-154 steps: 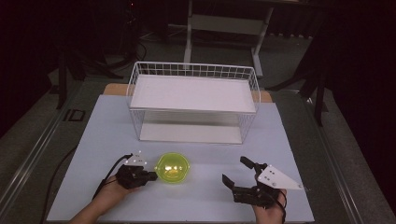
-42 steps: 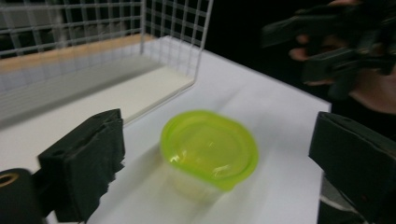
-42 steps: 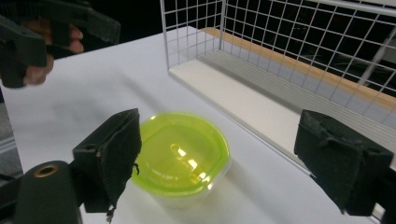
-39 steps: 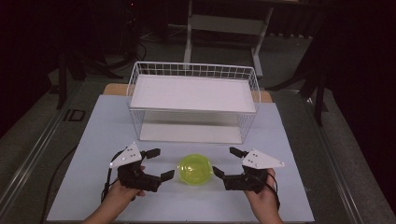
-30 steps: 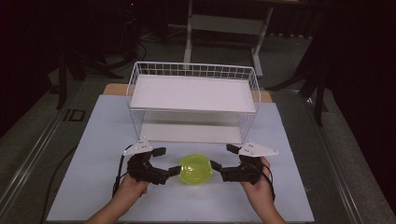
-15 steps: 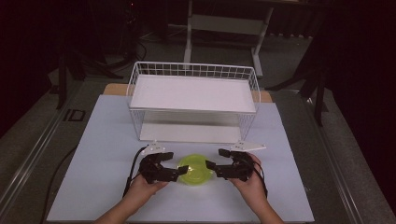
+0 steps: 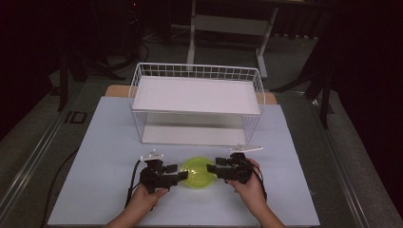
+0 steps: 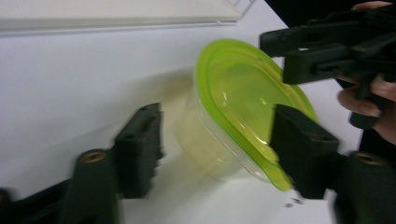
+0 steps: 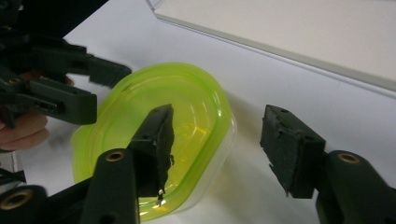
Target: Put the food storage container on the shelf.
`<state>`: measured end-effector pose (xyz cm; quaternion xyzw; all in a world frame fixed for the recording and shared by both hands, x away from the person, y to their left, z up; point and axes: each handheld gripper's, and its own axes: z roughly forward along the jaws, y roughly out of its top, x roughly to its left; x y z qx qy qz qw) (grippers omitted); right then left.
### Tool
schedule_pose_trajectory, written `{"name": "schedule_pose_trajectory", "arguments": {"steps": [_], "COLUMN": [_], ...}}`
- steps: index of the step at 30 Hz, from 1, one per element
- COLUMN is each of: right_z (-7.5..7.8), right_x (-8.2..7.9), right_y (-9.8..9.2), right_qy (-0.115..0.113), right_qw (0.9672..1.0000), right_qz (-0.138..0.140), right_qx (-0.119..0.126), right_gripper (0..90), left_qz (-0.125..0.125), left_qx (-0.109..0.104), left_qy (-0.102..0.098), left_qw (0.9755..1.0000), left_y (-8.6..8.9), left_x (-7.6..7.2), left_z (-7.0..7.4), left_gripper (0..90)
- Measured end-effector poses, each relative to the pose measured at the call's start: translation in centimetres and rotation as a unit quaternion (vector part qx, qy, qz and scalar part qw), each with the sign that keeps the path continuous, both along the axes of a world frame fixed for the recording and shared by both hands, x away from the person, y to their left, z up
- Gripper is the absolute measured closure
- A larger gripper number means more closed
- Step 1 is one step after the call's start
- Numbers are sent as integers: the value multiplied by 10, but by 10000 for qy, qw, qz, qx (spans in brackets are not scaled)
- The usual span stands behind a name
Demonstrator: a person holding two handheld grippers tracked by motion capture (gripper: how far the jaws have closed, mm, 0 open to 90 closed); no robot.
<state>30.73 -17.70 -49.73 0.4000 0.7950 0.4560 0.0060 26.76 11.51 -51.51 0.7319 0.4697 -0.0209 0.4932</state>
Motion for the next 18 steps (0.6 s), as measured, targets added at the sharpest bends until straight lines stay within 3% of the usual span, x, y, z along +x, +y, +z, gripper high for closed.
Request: {"name": "schedule_pose_trajectory", "arguments": {"steps": [7,11,14,18], "right_z": [-3,0,4,5], "right_x": [-3,-4,-7,-12], "right_y": [0,0,-2,-5], "right_qy": [401,546,561,585], "right_qw": [9991,9983,9982,9980], "right_qz": [30,78,29,49], "right_qx": [148,194,219,235], "right_gripper": [574,614,735,754], "left_qz": [-193,-309,-309,-359], "left_qx": [-221,-179,-171,-60], "left_qy": [236,163,80,-26], "left_qw": [9993,9992,9993,9993], "left_y": [1,-3,-3,-4], "left_x": [2,0,-2,-6], "left_z": [0,1,2,5], "left_gripper": [605,646,693,712]}}
